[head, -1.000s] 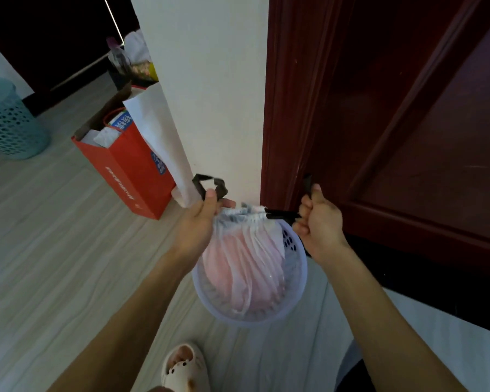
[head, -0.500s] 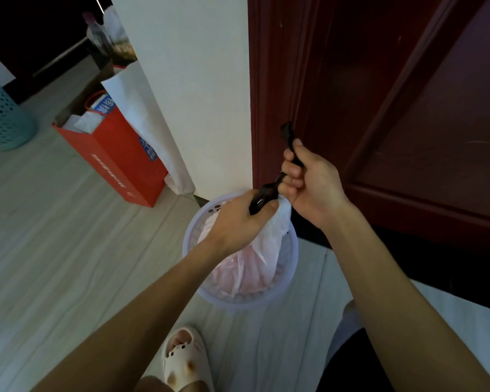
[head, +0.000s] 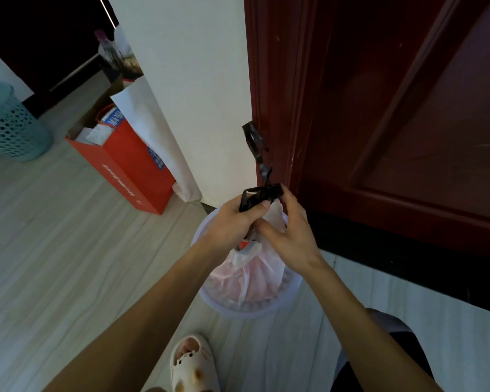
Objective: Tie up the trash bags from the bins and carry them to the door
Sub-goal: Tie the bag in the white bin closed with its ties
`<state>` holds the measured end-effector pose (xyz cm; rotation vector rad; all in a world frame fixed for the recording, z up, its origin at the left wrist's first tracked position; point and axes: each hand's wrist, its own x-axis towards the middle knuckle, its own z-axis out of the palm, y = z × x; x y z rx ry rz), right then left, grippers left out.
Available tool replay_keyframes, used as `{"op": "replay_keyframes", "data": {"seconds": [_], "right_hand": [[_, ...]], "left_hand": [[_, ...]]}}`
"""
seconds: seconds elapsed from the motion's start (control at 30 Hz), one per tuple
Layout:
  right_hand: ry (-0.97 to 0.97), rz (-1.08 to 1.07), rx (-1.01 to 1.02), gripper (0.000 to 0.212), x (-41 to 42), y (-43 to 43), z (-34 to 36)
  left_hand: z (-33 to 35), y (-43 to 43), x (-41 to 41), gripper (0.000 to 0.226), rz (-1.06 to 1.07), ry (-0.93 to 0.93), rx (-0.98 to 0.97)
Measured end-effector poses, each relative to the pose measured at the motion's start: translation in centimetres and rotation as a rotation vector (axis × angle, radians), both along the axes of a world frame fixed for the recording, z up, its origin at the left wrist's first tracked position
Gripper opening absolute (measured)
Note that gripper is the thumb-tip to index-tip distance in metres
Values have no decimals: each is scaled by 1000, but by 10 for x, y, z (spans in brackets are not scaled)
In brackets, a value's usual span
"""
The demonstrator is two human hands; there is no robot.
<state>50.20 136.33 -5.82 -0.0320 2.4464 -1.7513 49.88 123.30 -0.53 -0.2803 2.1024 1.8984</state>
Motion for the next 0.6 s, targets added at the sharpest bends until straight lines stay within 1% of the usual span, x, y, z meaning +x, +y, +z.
{"op": "replay_keyframes", "data": {"seconds": [0.03, 0.13, 0.17, 0.27, 0.33, 0.4, 0.5, 0.57, 0.6], "right_hand": [[5, 9, 12, 60, -2, 2, -1], [-20, 66, 65, 15, 1, 1, 0], [-20, 29, 36, 10, 3, -1, -2], [-50, -264, -164, 31, 6, -4, -11], [-46, -385, -246, 37, 5, -5, -7], [-16, -385, -294, 33, 3, -8, 1], [15, -355, -344, 30, 1, -11, 18], [16, -312, -256, 31, -2, -12, 26], [15, -268, -160, 31, -4, -12, 29]], "left_hand": [[3, -1, -1, 10, 6, -4, 7], [7, -6, -8, 21, 28, -2, -12], [6, -8, -11, 22, 37, -13, 17], [7, -16, -18, 26, 122, -41, 147], [12, -21, -19, 30, 199, -56, 215], [23, -23, -18, 31, 204, -53, 271], [43, -23, -19, 30, 148, -30, 253], [60, -22, -21, 29, 86, 49, 146], [69, -20, -22, 29, 41, 106, 63]]}}
